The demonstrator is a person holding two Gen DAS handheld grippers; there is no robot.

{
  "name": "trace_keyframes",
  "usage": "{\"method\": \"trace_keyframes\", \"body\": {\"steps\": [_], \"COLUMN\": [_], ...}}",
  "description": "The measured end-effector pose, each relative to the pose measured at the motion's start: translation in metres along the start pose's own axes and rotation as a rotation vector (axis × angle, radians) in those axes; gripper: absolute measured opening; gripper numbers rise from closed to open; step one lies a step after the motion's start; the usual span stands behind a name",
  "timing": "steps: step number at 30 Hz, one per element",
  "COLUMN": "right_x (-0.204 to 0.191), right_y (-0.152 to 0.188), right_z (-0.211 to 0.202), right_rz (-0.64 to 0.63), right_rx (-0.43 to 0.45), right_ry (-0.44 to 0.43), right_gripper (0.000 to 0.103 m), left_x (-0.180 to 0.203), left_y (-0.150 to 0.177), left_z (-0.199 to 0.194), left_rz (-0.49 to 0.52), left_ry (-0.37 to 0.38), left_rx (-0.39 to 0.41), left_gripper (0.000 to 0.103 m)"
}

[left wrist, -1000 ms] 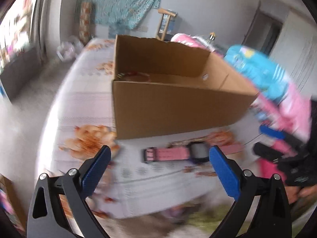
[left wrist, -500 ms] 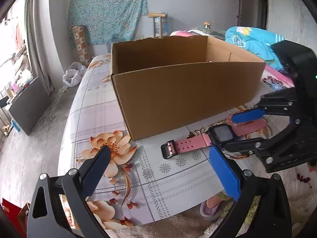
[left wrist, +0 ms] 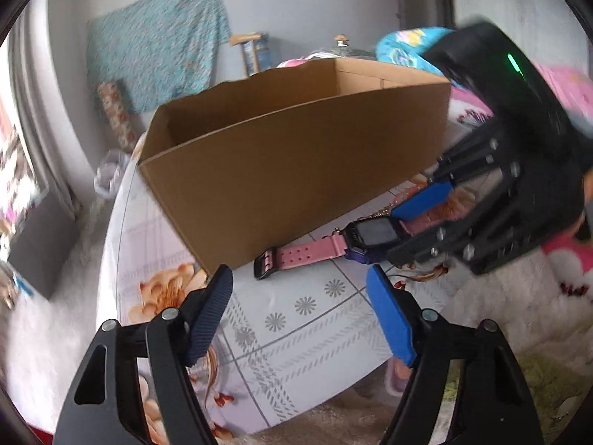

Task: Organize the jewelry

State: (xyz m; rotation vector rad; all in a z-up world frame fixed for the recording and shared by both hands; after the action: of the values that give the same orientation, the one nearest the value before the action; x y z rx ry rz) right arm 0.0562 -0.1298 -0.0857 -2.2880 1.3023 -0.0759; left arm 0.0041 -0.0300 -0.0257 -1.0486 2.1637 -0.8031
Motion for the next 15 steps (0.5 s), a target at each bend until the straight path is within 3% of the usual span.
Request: {"method": "trace_keyframes", "body": {"steps": [12, 15], "right_x": [0.015, 0.013], "right_y": [-0.009, -0.009], "right_z": [-0.019, -0.024], "right_rz": [0.038, 0.046], "right_rx": [0.004, 0.012], "right_ry": [-0.181, -0.236], "right_gripper": [0.037, 0.037], "left_x": [0.045, 0.05], "left_y": [0.008, 0.011], "left_z": [0.021, 0.022], "left_rz": [0.283, 0.311], "left_ry": [-0.049, -0.049], "left_rx": [0.021, 0.032], "left_gripper": [0.06, 0.053]}}
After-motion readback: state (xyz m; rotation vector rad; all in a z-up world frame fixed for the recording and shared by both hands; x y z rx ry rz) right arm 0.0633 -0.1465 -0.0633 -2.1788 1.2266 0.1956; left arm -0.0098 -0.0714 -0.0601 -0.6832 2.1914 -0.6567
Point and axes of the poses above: each gripper's, at about its wrist camera, not at the fingertips, and z roughly the way its jaws point, x to its right, y to its underside, the point moved 2 cm from there along z, roughly the way its jaws point, and after that the axes turned 8 degrees about -y, right-handed, at the moved point
